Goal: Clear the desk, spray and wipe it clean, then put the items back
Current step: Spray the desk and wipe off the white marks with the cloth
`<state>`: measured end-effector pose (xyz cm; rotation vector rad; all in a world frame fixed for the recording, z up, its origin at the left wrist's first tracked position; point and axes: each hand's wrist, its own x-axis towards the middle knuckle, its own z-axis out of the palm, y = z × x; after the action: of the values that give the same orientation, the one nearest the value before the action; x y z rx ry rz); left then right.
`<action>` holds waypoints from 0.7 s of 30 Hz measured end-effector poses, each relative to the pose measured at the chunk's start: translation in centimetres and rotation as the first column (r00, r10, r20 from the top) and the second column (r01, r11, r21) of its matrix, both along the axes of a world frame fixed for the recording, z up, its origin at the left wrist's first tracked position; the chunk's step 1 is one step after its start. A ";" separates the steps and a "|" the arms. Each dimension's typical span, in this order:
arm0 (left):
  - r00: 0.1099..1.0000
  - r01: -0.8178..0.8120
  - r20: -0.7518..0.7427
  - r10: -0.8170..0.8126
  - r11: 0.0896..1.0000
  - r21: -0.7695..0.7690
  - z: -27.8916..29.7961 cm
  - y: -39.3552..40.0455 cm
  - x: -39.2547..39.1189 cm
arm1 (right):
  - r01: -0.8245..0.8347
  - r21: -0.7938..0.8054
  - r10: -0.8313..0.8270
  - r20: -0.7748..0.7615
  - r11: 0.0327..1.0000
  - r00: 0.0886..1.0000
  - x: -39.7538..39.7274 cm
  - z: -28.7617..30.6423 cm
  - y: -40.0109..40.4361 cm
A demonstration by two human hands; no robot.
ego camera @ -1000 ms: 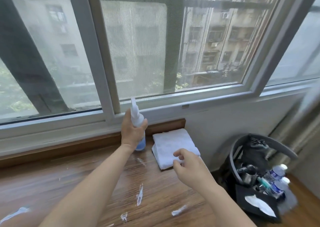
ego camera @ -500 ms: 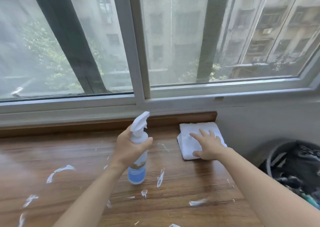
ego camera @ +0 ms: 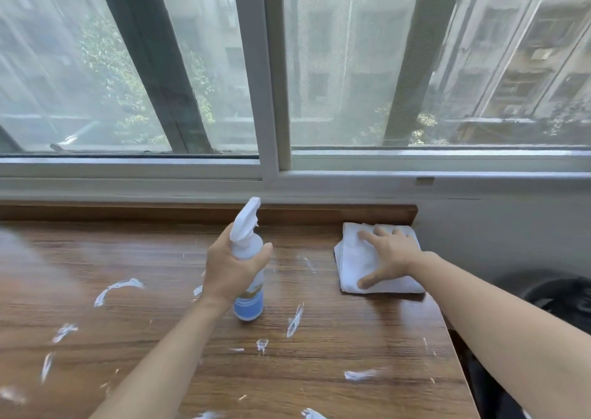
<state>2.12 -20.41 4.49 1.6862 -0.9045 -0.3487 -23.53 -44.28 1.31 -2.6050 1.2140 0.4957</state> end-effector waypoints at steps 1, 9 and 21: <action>1.000 -0.002 -0.002 0.002 1.000 0.001 -0.1 -0.1 -0.1 | -0.012 -0.009 0.012 -0.002 1.000 1.000 -0.1 -0.1 -0.1; 1.000 0.010 -0.008 -0.010 1.000 -0.024 -1.0 -0.6 -0.4 | -0.126 -0.023 0.126 -0.022 0.992 0.992 -0.7 -1.4 -1.5; 0.996 -0.075 0.031 0.079 0.990 -0.123 -1.3 -1.5 -0.8 | -0.064 -0.187 0.075 0.053 0.980 0.996 0.4 -2.3 0.2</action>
<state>1.32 -21.86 3.23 1.6140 -0.8667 -0.2077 -23.16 -44.11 -1.00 -2.8045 1.2068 0.3287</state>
